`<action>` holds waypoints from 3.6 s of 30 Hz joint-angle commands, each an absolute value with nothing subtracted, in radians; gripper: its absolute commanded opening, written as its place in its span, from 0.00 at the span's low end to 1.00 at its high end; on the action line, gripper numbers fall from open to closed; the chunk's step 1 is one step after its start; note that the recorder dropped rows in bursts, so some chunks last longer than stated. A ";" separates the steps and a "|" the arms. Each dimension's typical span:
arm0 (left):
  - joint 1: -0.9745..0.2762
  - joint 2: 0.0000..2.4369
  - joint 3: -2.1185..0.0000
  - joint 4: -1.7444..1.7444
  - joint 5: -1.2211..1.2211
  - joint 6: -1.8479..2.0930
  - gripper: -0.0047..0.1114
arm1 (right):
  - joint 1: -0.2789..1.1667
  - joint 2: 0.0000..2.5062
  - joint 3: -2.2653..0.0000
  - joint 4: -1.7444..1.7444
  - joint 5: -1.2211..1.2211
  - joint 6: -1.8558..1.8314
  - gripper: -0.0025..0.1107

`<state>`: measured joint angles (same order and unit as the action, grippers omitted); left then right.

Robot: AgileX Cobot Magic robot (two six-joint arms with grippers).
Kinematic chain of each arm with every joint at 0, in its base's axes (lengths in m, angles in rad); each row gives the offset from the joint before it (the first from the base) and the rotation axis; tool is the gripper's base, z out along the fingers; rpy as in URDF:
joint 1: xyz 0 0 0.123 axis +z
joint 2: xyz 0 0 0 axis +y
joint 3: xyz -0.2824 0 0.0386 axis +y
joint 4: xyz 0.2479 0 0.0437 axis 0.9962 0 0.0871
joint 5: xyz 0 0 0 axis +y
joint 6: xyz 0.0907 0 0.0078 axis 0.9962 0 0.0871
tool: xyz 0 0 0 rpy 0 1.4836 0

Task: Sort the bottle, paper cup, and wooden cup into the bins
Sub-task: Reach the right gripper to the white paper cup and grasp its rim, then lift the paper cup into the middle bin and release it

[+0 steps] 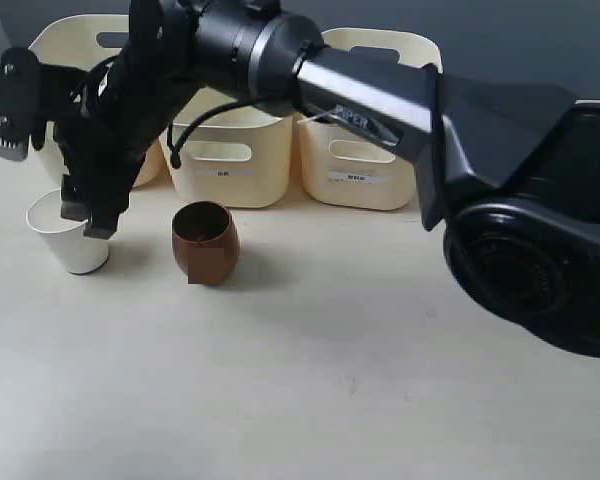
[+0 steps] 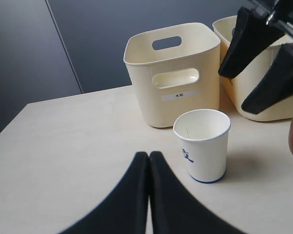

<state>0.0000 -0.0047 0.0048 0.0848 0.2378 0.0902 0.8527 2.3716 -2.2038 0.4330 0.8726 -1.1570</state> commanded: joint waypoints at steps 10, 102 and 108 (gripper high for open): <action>-0.004 0.000 0.000 0.081 0.232 0.089 0.04 | 0.878 2.482 -2.202 0.453 0.711 -1.306 0.46; -0.004 0.000 0.000 0.081 0.232 0.089 0.04 | 0.658 2.457 -2.218 0.011 0.621 -0.587 0.25; -0.004 0.000 0.000 0.081 0.232 0.089 0.04 | 0.657 2.457 -2.218 0.011 0.615 -0.583 0.25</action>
